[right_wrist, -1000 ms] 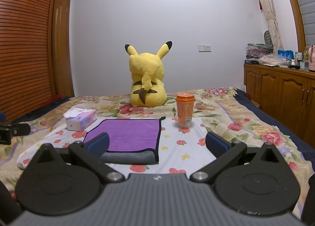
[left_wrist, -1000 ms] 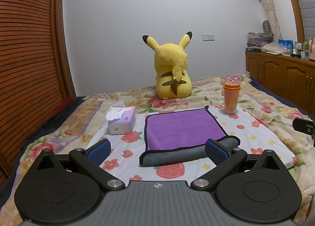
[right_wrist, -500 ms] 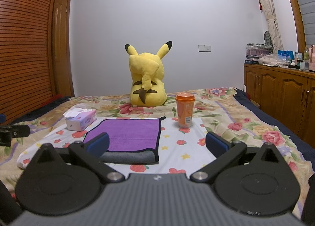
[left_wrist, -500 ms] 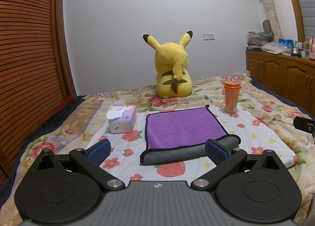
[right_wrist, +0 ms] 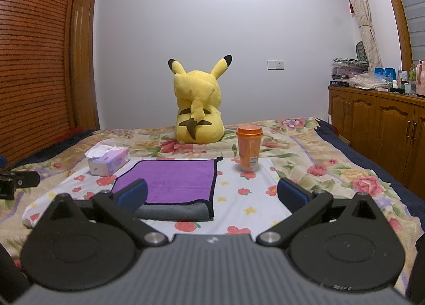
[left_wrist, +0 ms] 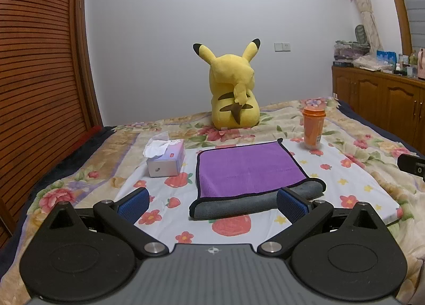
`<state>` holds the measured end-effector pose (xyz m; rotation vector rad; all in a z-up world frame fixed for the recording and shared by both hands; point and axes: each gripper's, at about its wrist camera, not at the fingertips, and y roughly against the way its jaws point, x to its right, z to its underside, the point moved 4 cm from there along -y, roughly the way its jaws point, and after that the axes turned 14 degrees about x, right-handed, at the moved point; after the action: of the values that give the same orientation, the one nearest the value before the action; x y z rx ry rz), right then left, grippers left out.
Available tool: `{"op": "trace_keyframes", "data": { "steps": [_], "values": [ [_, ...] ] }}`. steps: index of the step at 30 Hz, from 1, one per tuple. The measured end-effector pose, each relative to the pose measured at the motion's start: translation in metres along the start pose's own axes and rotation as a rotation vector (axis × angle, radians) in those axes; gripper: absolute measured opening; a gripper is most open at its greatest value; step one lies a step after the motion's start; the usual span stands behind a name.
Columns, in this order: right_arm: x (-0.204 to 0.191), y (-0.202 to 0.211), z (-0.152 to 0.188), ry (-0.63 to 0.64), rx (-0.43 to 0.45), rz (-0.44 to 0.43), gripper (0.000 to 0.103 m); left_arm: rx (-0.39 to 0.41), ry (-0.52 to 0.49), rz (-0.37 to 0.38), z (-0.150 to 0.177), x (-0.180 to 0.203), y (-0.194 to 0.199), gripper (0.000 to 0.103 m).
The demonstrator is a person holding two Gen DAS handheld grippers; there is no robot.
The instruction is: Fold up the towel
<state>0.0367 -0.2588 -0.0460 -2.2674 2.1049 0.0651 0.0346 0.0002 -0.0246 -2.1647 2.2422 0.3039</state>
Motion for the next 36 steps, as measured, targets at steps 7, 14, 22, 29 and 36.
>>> {"op": "trace_keyframes", "data": {
  "steps": [7, 14, 22, 29, 36],
  "values": [
    [0.002, 0.001, 0.003, 0.001, -0.006, 0.001, 0.103, -0.007, 0.001, 0.003, 0.006, 0.001, -0.001, 0.103],
    [0.004, -0.008, 0.015, -0.002, -0.033, 0.003, 0.103, -0.044, 0.016, 0.009, 0.01, -0.003, -0.012, 0.103],
    [-0.005, -0.02, 0.021, 0.023, -0.062, -0.022, 0.103, -0.078, 0.026, 0.025, 0.012, -0.013, -0.03, 0.103],
    [-0.014, -0.036, 0.03, 0.049, -0.095, -0.036, 0.103, -0.104, 0.016, 0.031, 0.016, -0.021, -0.05, 0.103],
    [-0.019, -0.054, 0.036, 0.06, -0.125, -0.056, 0.103, -0.118, 0.021, 0.046, 0.018, -0.031, -0.074, 0.103]
  ]
}}
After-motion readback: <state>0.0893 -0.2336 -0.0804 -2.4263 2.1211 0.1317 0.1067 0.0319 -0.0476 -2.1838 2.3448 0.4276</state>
